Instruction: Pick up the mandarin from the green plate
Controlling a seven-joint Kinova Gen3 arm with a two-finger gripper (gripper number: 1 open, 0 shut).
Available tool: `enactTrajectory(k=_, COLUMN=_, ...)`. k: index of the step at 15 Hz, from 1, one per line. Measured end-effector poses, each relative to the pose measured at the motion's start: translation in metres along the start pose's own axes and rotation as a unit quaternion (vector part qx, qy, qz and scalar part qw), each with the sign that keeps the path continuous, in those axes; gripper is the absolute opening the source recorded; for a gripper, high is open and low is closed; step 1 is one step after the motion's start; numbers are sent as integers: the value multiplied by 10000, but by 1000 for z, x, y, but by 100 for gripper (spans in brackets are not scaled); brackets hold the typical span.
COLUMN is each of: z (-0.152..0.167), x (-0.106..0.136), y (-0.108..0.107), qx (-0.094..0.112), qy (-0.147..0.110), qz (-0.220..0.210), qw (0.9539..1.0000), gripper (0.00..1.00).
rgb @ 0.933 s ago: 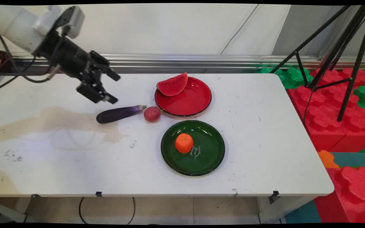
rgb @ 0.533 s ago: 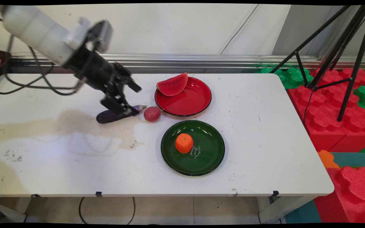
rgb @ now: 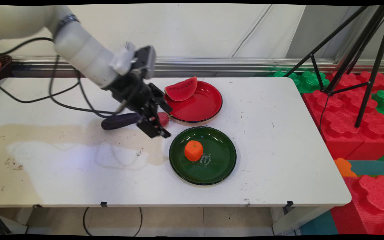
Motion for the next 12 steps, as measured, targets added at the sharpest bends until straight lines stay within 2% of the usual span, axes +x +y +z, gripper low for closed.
enactTrajectory(k=6, z=44, x=16, y=-1, qx=-106, qy=-235, qz=114, qw=9996, gripper=100)
enactTrajectory(k=12, z=87, x=25, y=-7, qx=-125, qy=-517, qz=183, qw=9984, gripper=100)
